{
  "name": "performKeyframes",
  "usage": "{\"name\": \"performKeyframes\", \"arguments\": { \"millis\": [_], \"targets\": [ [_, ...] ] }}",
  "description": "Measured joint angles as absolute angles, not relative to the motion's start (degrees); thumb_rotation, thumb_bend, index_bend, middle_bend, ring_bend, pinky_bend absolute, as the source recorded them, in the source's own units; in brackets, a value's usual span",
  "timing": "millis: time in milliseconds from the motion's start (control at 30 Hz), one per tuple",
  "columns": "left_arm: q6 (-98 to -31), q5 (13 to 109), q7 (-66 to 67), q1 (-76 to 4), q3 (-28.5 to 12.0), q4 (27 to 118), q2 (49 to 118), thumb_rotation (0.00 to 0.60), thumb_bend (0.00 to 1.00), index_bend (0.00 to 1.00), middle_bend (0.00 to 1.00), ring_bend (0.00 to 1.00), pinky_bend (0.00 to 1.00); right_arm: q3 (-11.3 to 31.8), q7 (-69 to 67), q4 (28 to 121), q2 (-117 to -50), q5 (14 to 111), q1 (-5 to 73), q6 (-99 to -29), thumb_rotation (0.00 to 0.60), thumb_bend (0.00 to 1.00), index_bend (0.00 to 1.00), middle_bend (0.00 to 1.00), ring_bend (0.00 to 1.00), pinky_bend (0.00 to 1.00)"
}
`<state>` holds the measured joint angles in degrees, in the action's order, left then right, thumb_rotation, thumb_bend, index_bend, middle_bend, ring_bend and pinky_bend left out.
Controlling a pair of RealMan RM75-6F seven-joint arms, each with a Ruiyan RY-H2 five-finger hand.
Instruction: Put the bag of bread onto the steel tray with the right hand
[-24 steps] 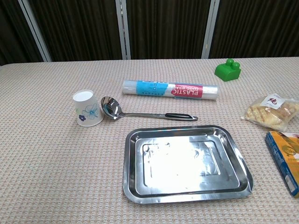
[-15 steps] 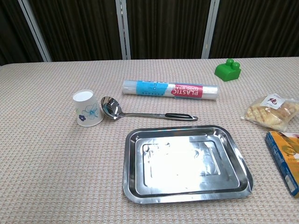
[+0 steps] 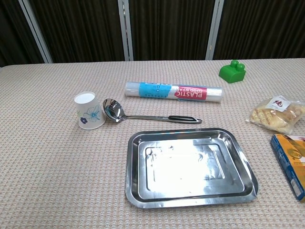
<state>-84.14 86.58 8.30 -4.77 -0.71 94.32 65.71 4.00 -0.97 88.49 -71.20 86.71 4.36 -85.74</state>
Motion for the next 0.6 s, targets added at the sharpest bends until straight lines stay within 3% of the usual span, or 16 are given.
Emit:
{"name": "performKeyframes", "arguments": {
  "millis": [600],
  "targets": [
    [-82.79, 85.82, 10.01, -5.78, -1.17, 95.17, 65.49, 0.579, 0.13, 0.12, 0.0, 0.0, 0.0, 5.24, -0.5, 90.13, -70.91, 87.94, 8.54, -81.48, 0.6, 0.06, 0.07, 0.03, 0.0, 0.04]
  ]
}}
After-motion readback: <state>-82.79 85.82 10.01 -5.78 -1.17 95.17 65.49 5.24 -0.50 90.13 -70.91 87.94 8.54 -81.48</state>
